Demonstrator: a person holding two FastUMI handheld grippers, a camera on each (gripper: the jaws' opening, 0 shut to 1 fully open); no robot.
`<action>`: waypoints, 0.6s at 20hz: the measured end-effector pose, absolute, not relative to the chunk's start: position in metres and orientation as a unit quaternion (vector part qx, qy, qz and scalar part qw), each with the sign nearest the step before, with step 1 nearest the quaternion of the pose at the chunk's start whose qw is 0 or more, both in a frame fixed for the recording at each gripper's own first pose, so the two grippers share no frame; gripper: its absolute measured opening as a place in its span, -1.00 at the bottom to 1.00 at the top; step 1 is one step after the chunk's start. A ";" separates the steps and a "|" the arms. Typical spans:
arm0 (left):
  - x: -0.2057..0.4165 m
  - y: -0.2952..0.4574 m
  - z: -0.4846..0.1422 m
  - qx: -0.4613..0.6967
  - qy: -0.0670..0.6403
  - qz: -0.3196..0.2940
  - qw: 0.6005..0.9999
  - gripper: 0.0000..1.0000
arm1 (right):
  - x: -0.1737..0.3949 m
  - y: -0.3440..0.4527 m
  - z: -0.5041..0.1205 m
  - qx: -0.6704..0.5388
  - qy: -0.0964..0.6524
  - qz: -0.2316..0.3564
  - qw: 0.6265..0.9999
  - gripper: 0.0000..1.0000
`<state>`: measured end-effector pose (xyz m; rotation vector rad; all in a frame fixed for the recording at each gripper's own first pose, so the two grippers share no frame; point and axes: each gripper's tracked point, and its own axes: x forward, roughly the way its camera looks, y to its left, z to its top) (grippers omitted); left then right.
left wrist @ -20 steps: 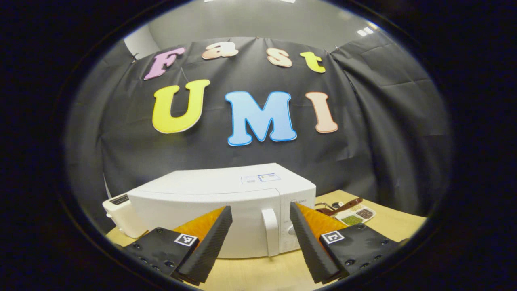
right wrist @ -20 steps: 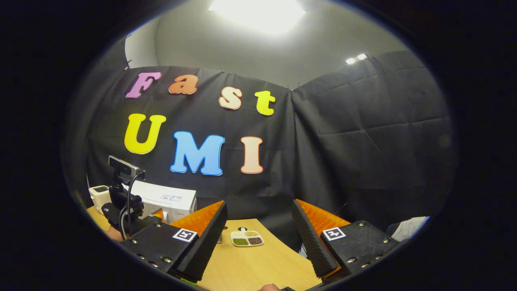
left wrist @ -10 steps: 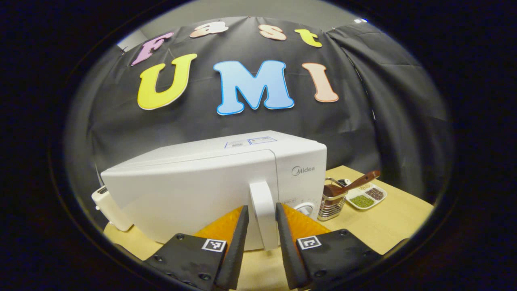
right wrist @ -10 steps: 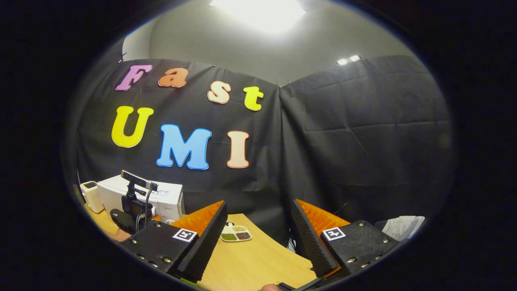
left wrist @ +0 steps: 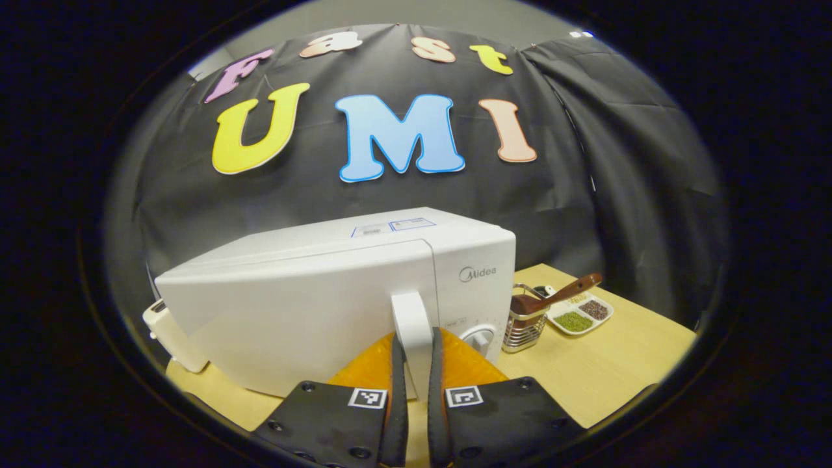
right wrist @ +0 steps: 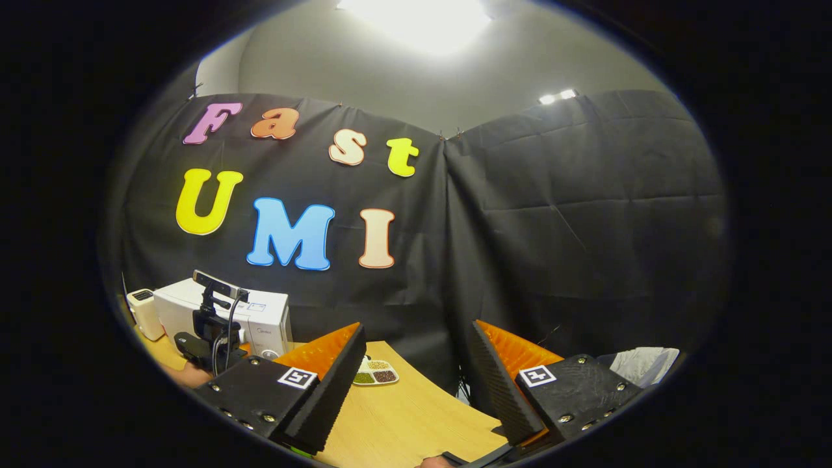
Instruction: Open the microwave oven with the left hand, put the food in, and close the microwave oven.
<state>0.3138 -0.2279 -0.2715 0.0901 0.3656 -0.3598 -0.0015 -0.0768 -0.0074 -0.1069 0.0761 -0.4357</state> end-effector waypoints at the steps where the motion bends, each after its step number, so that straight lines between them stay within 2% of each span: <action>1: 0.303 -0.225 -0.273 0.040 0.200 -0.172 0.964 -0.69 | -0.003 -0.077 -0.006 -0.054 0.035 -0.215 0.974 0.94; 5: 0.258 -0.206 -0.260 0.053 0.168 -0.183 0.967 -0.68 | -0.007 -0.073 -0.012 -0.039 0.038 -0.196 0.979 0.94; 8: 0.238 -0.195 -0.261 0.040 0.182 -0.189 0.964 -0.69 | -0.007 -0.068 -0.013 -0.036 0.037 -0.169 0.984 0.94; 12: 0.205 -0.172 -0.256 0.043 0.184 -0.168 0.967 -0.68 | -0.013 -0.059 -0.011 -0.027 0.028 -0.125 0.991 0.94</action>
